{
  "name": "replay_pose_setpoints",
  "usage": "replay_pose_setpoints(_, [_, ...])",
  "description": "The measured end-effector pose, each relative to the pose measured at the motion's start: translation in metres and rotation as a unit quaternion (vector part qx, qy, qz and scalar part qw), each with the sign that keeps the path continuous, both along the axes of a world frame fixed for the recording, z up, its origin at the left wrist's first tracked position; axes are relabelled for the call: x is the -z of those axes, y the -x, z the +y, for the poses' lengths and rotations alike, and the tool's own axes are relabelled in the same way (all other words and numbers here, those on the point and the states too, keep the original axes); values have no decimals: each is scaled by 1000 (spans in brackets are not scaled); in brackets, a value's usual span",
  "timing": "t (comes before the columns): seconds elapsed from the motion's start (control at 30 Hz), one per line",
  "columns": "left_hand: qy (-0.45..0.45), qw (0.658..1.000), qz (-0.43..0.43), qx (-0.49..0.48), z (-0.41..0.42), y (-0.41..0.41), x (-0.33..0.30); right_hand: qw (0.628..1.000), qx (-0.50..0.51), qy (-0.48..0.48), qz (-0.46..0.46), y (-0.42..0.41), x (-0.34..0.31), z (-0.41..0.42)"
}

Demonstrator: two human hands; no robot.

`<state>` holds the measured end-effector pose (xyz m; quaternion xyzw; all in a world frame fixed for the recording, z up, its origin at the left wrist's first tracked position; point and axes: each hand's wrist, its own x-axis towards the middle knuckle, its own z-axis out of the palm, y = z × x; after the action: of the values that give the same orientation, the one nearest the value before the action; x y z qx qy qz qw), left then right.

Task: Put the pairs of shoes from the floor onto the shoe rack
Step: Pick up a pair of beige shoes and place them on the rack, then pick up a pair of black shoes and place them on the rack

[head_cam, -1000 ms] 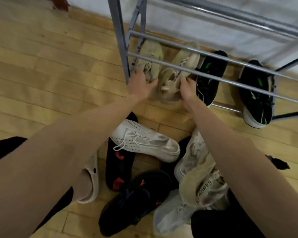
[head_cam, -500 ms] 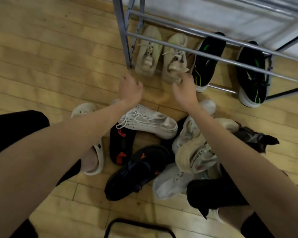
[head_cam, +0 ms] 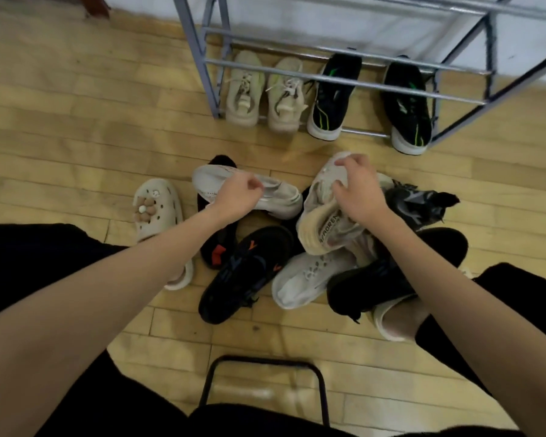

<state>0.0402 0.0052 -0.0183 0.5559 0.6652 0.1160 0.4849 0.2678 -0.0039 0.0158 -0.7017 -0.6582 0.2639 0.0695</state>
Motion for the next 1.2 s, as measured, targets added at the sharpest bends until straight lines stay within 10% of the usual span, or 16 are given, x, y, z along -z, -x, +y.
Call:
replay_pose_setpoints(0.3, [130,970,-57,198,-41,-63,-28,989,117,43,-77,-20,-4,-85])
replay_pose_setpoints(0.67, [177,982,-59,29,-54,-96,-15,981,177,25,-81,-32,7,-147])
replay_pose_setpoints(0.9, [178,981,-78,-22,-60,-97,-11,871,482,98,14,-27,17,-161])
replay_pose_setpoints(1.2, [191,978,-86,-4,-64,-93,-16,804,559,180,92,-21,36,-146])
